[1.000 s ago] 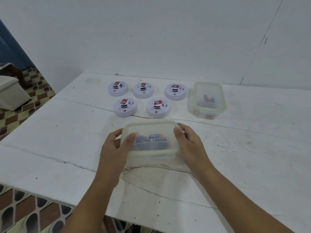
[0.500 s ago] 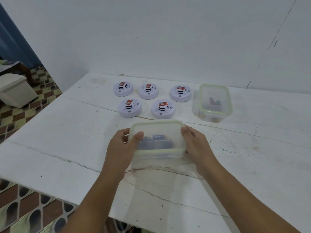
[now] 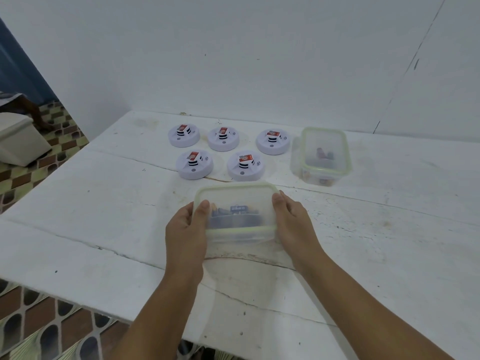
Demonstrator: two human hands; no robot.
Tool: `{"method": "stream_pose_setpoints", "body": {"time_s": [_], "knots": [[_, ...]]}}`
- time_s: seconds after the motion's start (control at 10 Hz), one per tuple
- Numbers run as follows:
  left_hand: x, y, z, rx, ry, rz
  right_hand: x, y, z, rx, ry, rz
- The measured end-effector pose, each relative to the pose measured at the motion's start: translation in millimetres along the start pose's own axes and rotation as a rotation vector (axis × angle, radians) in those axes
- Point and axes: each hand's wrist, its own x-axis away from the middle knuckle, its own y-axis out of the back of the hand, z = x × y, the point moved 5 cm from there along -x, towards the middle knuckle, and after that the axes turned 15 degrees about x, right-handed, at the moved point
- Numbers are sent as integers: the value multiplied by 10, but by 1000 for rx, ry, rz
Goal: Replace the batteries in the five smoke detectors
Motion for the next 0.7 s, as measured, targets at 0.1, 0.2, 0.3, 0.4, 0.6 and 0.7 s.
{"method": "stream_pose_setpoints", "body": {"time_s": [0.1,0.2,0.3,0.4,0.6,0.7], "knots": [[-2,4,-8,-6,5,11,-1,-7,-7,14,15,-4],[24,-3,2,-3,-25,9,-7,-16,-31,-13,14,8],[37,-13,6,-16,-36,-3,-10,-66,-83,-33,6,9],[22,-13,9,-35,-43,5,2,-88,-117,-28,-47,-15],[-46,8,-51,-103,-15,26,-1,-54,-84,15,-90,31],[-4,117,-75,-4,-70,-72,-31,24,-59,102,-84,1]]}}
